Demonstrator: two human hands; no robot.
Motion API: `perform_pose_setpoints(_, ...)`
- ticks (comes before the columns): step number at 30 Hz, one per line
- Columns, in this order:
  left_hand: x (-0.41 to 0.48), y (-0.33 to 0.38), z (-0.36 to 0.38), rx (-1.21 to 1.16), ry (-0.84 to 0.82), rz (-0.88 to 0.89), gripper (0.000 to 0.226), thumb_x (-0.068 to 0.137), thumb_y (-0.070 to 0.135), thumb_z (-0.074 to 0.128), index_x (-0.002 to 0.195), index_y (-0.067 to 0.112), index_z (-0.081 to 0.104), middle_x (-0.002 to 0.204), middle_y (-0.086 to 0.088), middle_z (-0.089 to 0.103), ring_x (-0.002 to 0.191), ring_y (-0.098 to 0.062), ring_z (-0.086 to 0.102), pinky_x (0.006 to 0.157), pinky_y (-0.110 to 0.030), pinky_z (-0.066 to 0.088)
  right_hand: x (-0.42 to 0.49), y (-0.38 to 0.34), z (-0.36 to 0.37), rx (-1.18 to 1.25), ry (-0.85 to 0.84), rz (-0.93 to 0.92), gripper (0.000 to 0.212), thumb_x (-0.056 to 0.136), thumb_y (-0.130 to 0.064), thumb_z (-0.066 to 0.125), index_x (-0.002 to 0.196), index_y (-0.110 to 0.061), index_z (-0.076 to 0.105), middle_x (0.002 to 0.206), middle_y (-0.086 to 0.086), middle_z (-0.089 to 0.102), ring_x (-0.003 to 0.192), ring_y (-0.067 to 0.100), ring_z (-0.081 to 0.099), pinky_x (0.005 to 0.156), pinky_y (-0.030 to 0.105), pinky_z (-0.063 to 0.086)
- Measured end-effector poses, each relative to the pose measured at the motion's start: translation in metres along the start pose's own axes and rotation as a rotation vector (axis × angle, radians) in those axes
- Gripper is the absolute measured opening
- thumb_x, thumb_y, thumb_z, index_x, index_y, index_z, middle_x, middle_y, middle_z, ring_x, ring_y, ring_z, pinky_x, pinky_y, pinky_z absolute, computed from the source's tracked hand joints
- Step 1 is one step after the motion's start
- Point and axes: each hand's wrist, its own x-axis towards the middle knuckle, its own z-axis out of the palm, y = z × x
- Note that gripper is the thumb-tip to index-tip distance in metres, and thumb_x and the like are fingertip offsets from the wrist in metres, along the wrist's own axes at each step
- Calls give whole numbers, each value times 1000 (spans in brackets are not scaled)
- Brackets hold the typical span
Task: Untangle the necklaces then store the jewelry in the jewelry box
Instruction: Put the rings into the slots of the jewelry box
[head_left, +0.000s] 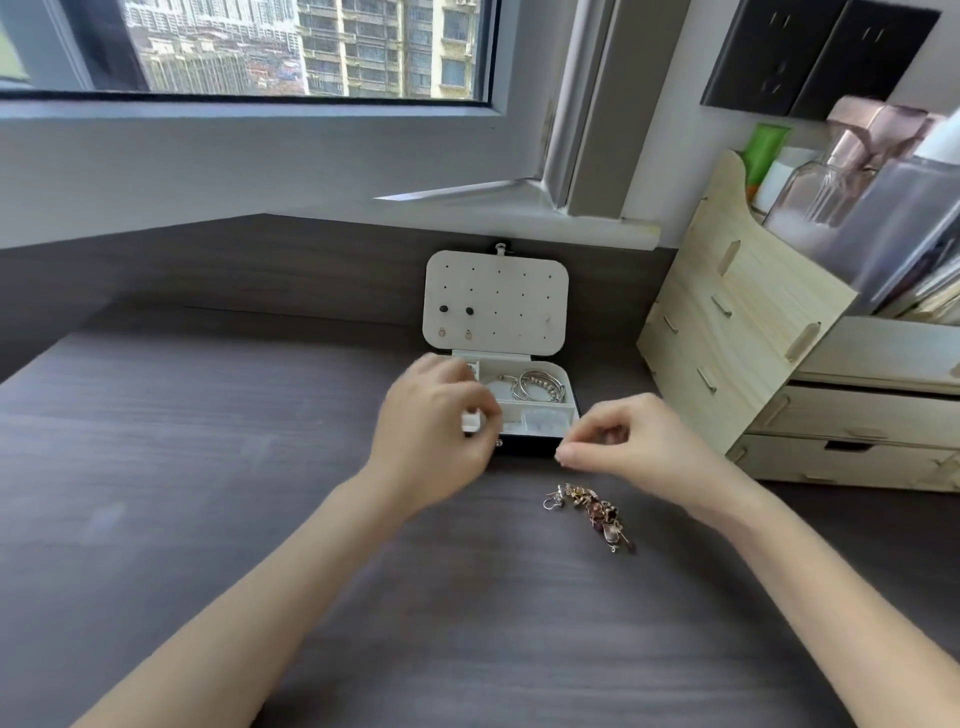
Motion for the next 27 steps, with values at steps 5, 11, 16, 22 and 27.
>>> perform_pose_setpoints(5,-9,49,18,168,-254,59,14,74,35,69,71,23,75,73,0,61,76,-24,55,62,-25,32,-7,14,-6,347,69,145,3,75,-10,75,73,-10,73,68,-2,70,63,-4,60,61,4,41)
perform_pose_setpoints(11,-4,66,33,297,-437,-117,19,81,33,60,89,21,73,94,-2,64,95,-24,54,74,-28,38,-9,23,-3,376,62,172,4,75,-11,76,72,-12,73,65,-7,69,62,-7,59,60,1,38)
perform_pose_setpoints(16,0,71,32,238,-480,-234,20,76,20,56,85,18,74,90,-3,67,90,-26,57,74,-31,47,-6,26,-2,382,50,160,3,75,-14,76,74,-13,74,68,-6,71,65,-6,60,62,2,40)
perform_pose_setpoints(22,3,59,8,-223,-543,-564,14,74,18,70,62,25,68,49,12,55,50,-1,47,45,-12,31,1,18,-1,480,78,157,3,76,-13,76,77,-11,73,65,-6,68,55,-9,56,49,2,35)
perform_pose_setpoints(27,15,23,-33,-515,-353,-803,9,82,9,68,73,11,68,64,2,61,59,-10,50,53,-13,38,33,-11,13,381,63,70,4,78,-15,74,80,-12,74,75,-5,70,66,-8,59,55,1,39)
